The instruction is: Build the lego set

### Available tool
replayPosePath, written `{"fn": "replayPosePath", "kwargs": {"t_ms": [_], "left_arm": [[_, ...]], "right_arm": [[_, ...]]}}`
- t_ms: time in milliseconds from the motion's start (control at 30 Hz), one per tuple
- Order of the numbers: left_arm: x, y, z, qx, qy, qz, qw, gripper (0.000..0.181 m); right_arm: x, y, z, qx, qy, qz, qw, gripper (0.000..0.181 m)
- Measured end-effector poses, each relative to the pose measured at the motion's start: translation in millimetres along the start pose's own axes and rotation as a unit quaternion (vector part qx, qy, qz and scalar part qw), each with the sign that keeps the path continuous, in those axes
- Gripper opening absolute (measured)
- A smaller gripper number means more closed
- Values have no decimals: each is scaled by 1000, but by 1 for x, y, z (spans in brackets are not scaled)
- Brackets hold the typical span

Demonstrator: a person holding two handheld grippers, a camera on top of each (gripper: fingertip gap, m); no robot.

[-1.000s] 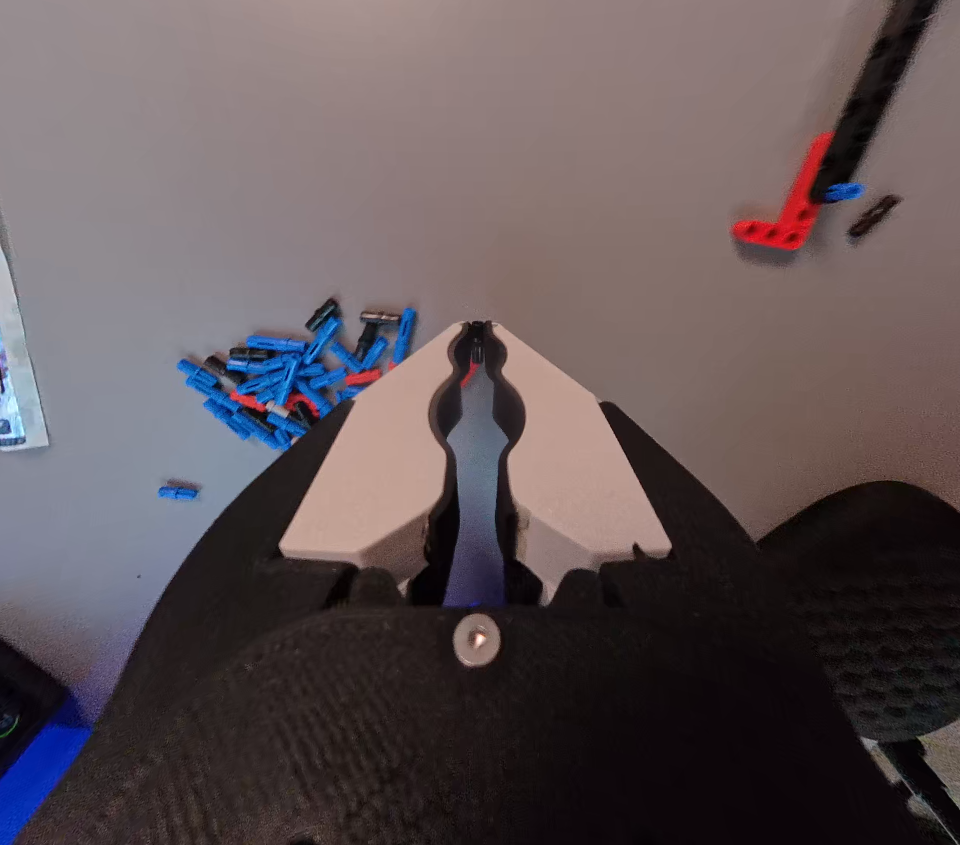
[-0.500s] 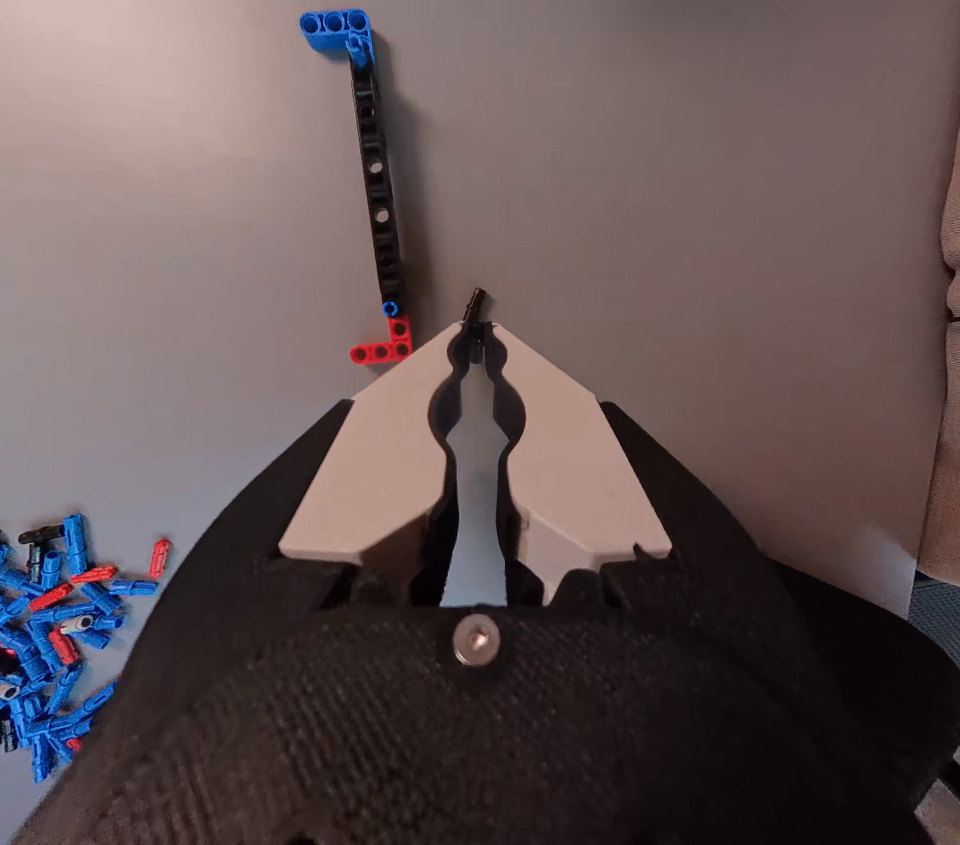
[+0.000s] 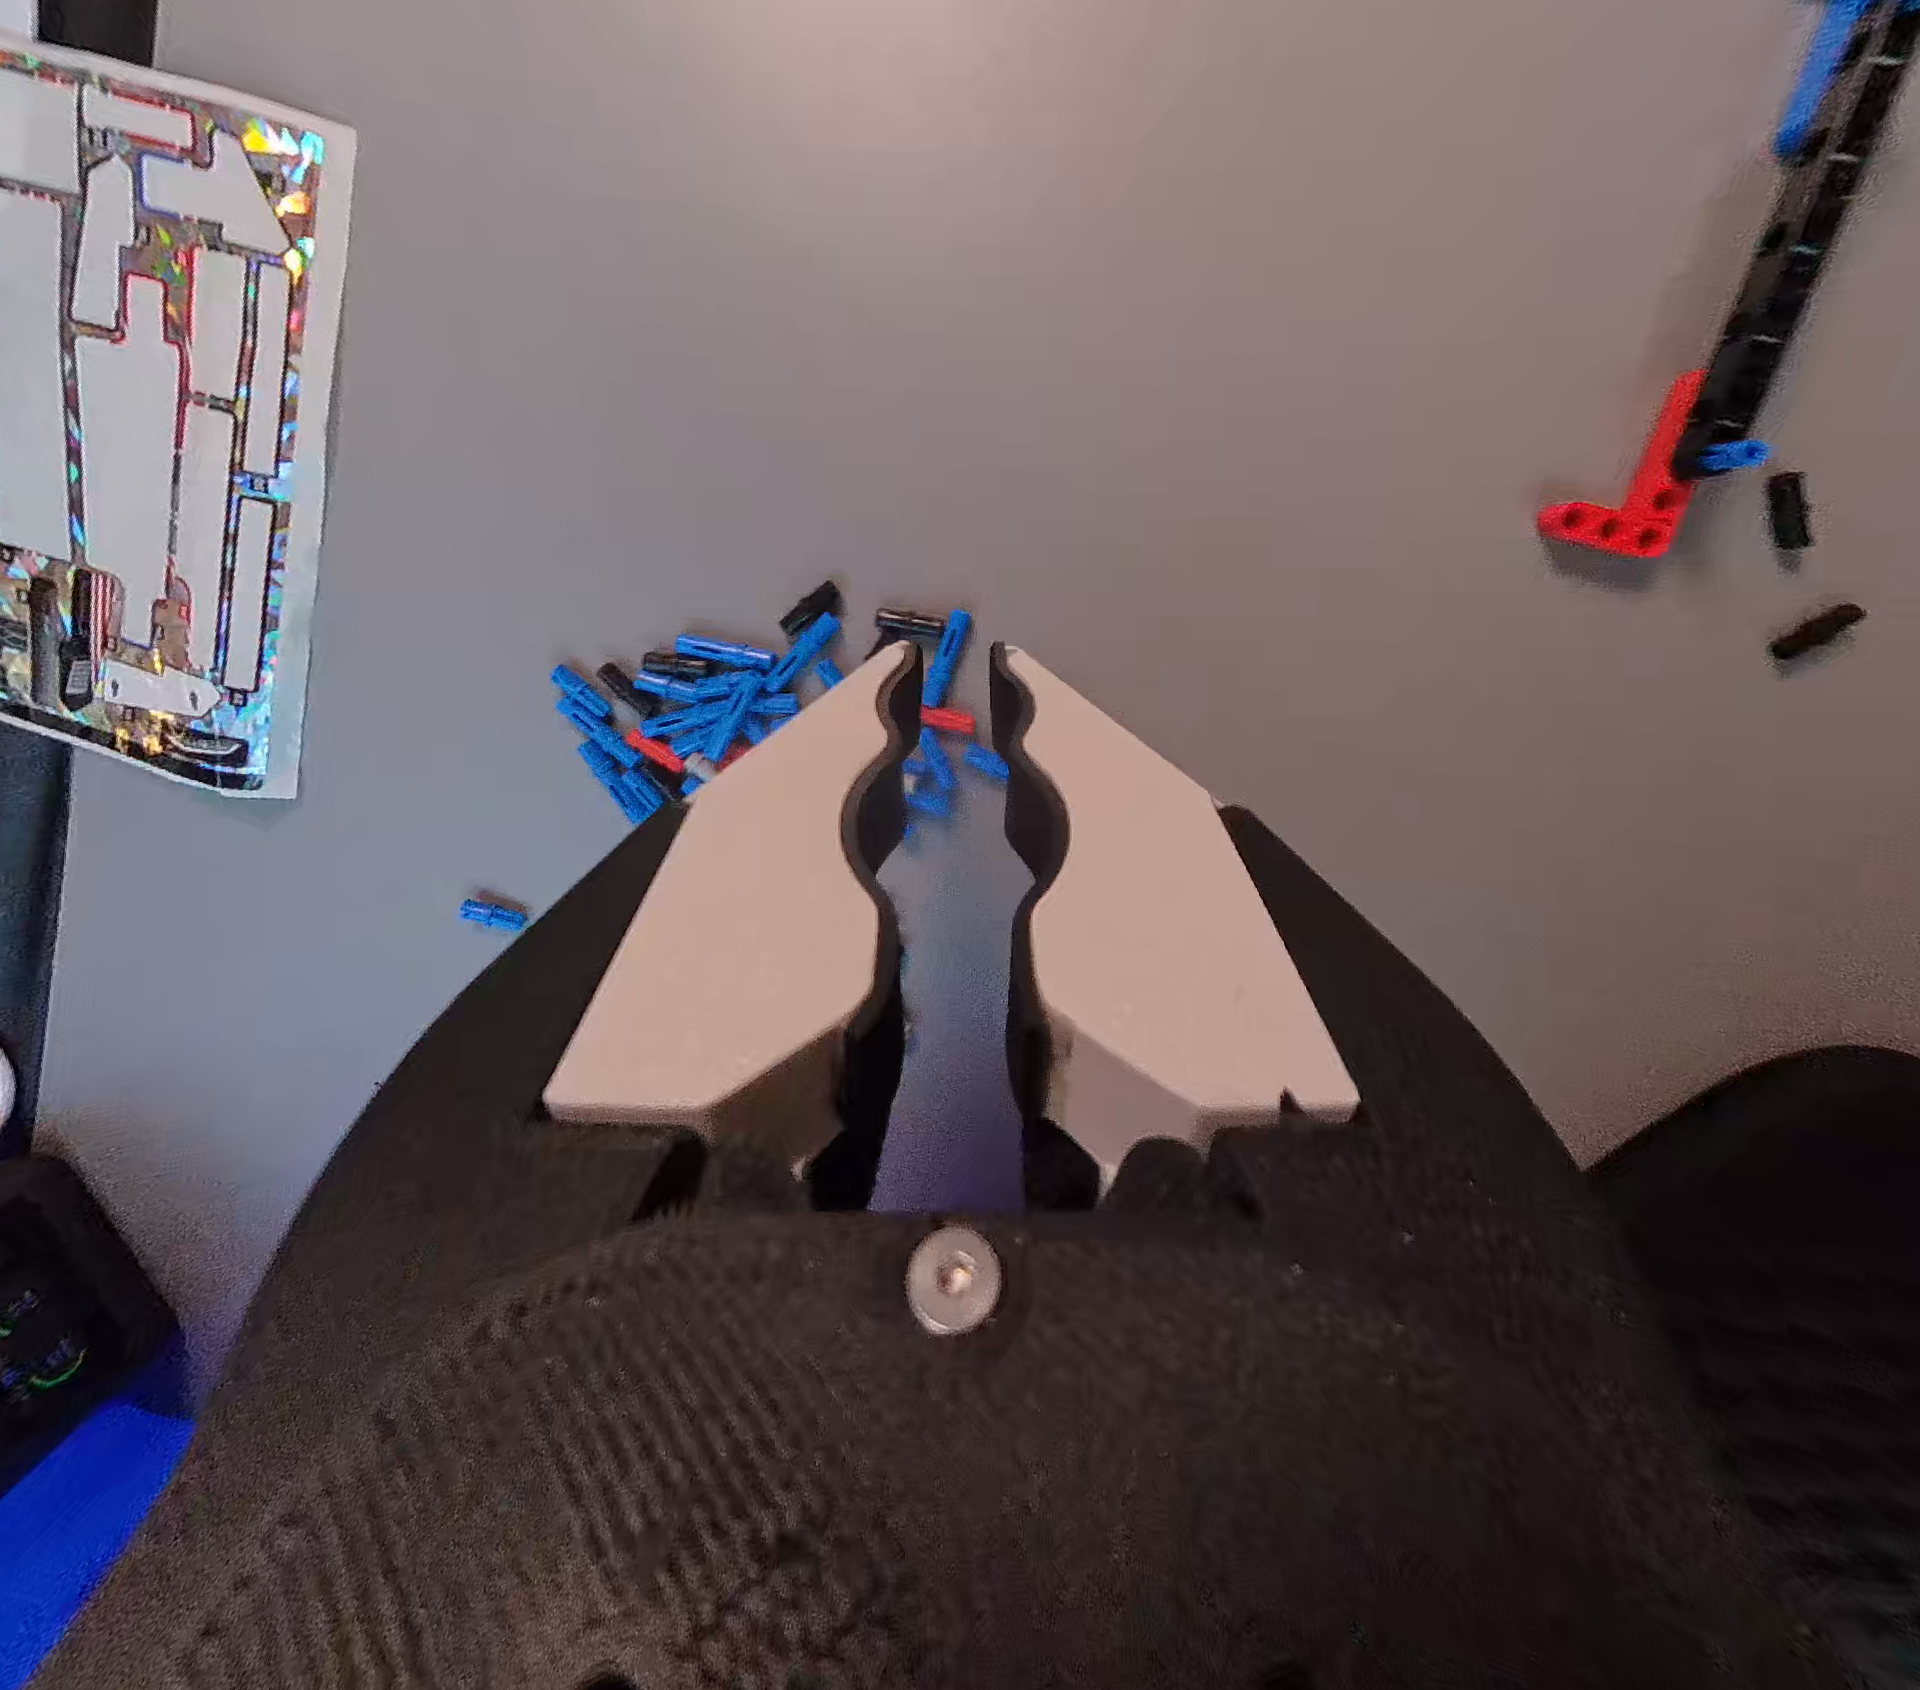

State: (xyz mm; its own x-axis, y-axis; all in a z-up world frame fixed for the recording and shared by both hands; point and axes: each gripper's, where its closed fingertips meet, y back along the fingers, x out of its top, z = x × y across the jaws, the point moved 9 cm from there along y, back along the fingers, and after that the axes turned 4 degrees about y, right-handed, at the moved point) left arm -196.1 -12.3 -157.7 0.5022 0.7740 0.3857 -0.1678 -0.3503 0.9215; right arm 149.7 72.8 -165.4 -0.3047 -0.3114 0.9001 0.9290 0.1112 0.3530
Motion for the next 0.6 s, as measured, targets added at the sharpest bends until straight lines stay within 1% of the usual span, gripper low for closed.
{"fn": "replayPosePath", "kwargs": {"t_ms": [33, 67, 133, 233, 400, 600], "left_arm": [[0, -6, -7, 5, 7, -13, 1000, 11], [0, -12, -12, 7, 6, -24, 1000, 11], [-2, -22, -19, 19, -26, -55, 998, 10], [-3, -30, -22, 8, -55, -84, 995, 7], [-2, -35, -22, -1, -73, -103, 992, 7], [-1, -37, -26, -1, -82, -100, 992, 6]], "right_arm": [[0, 0, 0, -1, 0, 0, 1000, 56], [-1, 0, 1, -2, -1, -1, 1000, 56], [-1, 1, 2, -4, -3, 0, 1000, 56], [-1, 2, 2, -4, -4, 2, 1000, 56], [-1, 2, 2, -1, -5, 3, 1000, 56], [-2, 2, 3, 0, -8, 3, 1000, 56]]}}
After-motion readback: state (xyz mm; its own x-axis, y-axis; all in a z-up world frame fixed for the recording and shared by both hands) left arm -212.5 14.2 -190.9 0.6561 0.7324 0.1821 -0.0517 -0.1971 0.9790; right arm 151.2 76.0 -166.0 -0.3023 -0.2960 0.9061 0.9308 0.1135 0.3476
